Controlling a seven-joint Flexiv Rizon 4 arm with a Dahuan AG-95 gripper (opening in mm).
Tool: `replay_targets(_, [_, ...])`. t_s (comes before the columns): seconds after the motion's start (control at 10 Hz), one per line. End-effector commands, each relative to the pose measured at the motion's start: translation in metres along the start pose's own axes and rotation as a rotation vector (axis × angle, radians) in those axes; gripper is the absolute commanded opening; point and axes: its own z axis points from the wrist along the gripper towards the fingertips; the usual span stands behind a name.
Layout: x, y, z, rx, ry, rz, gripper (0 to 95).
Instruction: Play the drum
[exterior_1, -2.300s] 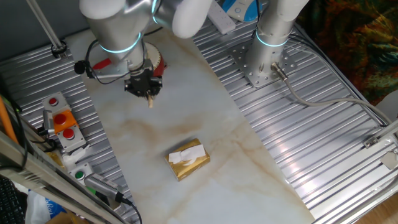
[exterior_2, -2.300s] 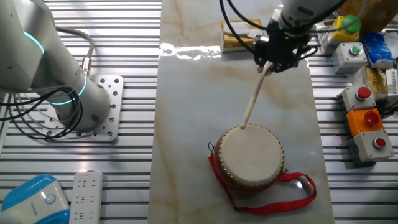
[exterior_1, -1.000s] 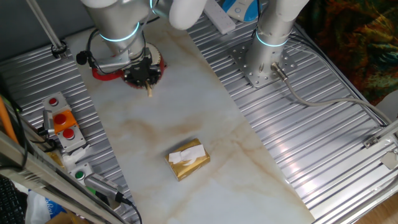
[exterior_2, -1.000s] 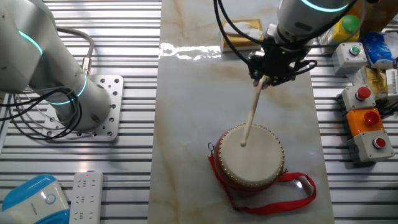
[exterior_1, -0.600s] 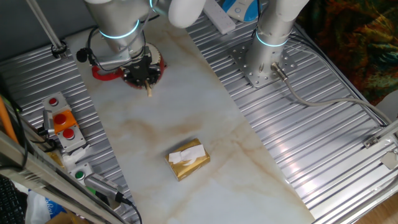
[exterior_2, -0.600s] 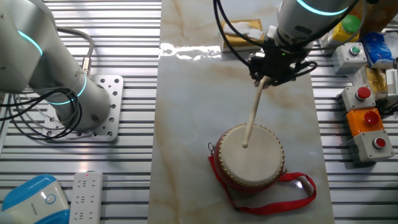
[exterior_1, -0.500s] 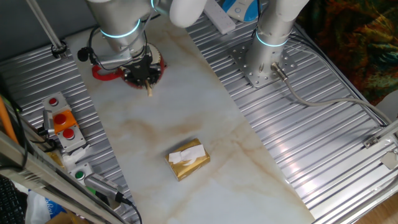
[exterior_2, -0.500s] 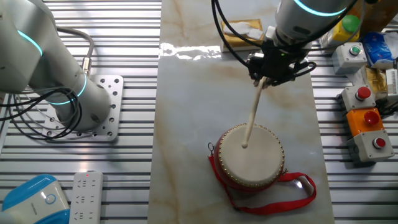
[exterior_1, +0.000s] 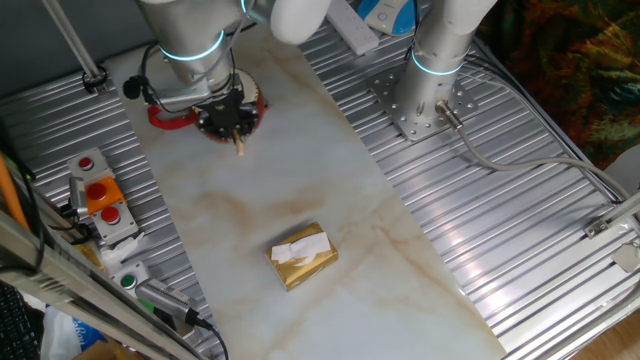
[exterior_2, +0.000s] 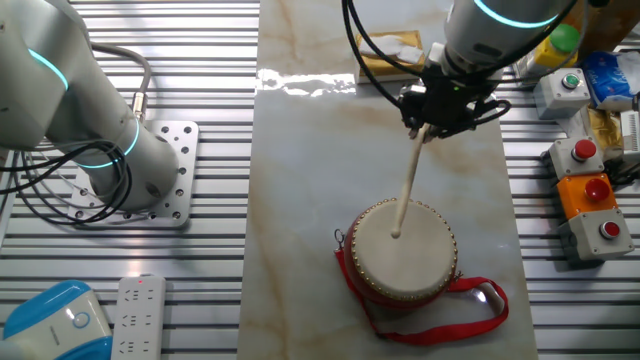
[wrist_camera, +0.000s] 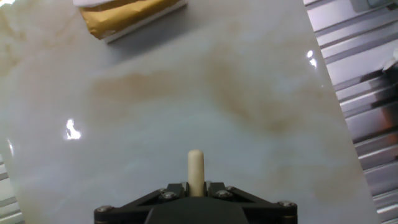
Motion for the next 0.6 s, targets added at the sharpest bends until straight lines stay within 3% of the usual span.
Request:
replay_targets(0.1, [-0.011,-0.010,0.035,0.027,-0.169,0.003,0.0])
replay_targets(0.2, [-0.020,-0.012,0.040,0.039,-0.165,0.009,0.0])
replay_targets(0.3, [-0.024,-0.011,0.034,0.043,-0.143,0.010,0.0])
replay_targets(0.5, [-0.030,-0.004,-0.014,0.048,-0.026,0.017,0.0])
replay_targets(0.6, [-0.033,-0.001,-0.032,0.033,-0.005,0.029,0.0])
